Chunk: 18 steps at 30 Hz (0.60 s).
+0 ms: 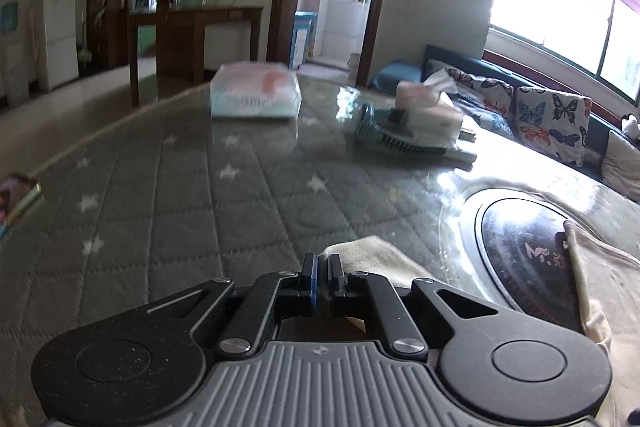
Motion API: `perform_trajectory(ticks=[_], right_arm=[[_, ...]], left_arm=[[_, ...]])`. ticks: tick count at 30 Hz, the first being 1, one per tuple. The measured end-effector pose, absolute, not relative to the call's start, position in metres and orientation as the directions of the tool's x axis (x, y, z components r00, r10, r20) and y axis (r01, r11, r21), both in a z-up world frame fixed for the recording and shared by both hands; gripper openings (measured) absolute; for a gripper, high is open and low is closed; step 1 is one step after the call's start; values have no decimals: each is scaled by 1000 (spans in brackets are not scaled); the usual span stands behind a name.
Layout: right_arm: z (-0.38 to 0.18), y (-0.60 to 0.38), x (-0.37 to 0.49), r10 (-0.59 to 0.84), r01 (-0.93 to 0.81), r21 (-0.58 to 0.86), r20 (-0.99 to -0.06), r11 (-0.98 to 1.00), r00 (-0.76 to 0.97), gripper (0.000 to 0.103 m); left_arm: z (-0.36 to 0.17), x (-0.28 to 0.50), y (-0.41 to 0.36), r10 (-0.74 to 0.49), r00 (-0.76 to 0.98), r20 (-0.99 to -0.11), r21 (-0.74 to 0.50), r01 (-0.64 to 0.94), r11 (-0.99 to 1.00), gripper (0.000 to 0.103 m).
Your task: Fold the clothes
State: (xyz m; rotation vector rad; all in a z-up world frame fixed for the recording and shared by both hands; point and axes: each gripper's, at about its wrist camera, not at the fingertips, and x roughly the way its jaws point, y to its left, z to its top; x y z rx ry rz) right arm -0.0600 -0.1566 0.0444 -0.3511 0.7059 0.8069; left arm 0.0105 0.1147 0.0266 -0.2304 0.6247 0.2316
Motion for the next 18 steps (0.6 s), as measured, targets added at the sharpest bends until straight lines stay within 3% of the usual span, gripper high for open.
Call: perform_trajectory(ticks=[14, 16, 18], right_arm=[[41, -147, -73, 531, -782, -63, -699, 621, 478, 41], [45, -149, -73, 537, -775, -55, -691, 629, 485, 41], [50, -153, -72, 542, -767, -48, -680, 640, 494, 44]], left_arm=[[15, 10, 119, 118, 768, -630, -174, -288, 942, 11], [15, 9, 119, 122, 766, -631, -173, -293, 940, 21], [15, 8, 119, 125, 765, -632, -172, -296, 940, 23]])
